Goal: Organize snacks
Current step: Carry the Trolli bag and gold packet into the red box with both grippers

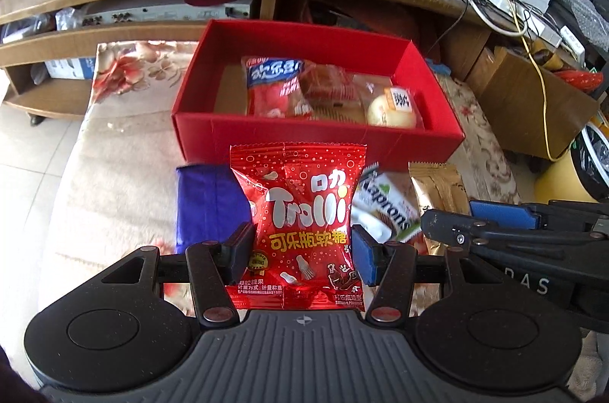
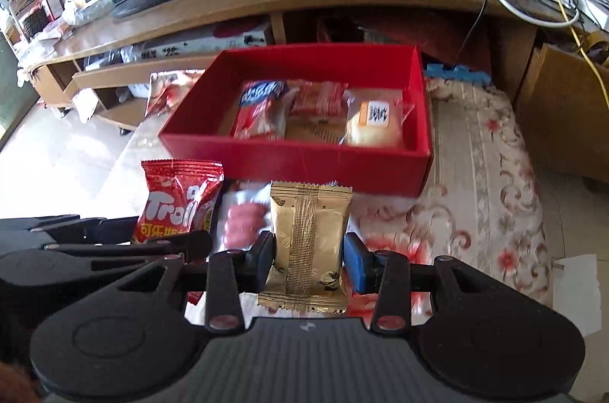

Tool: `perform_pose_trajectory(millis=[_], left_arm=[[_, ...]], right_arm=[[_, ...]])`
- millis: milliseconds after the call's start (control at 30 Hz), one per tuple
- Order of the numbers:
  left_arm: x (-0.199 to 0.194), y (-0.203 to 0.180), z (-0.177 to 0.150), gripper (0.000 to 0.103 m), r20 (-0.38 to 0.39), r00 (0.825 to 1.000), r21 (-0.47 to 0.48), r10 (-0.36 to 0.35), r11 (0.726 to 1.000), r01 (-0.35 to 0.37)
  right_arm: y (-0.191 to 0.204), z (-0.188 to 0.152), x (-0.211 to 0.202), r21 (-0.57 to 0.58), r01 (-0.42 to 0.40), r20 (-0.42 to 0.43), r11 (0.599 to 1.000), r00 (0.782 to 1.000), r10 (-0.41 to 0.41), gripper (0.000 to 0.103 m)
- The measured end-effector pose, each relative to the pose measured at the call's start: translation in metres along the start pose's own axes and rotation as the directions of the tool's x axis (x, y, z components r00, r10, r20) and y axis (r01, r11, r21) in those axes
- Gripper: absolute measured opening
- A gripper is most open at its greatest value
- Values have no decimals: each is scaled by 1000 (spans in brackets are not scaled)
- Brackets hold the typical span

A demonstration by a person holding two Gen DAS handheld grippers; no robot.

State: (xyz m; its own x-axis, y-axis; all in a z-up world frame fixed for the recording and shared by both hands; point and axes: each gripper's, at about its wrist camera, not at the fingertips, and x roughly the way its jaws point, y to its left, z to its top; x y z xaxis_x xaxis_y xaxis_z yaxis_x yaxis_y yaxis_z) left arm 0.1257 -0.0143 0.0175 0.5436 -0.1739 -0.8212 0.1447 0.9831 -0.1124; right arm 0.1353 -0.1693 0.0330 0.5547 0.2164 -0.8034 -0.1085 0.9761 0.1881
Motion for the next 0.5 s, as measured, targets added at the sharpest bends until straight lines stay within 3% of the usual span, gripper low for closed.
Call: perform_pose_trajectory(millis=[500], left_arm=[[13,-3,47,60,47,999,4,23,1000,-23]], right_arm=[[-11,52,15,24,11,47,1000,999,-12,39]])
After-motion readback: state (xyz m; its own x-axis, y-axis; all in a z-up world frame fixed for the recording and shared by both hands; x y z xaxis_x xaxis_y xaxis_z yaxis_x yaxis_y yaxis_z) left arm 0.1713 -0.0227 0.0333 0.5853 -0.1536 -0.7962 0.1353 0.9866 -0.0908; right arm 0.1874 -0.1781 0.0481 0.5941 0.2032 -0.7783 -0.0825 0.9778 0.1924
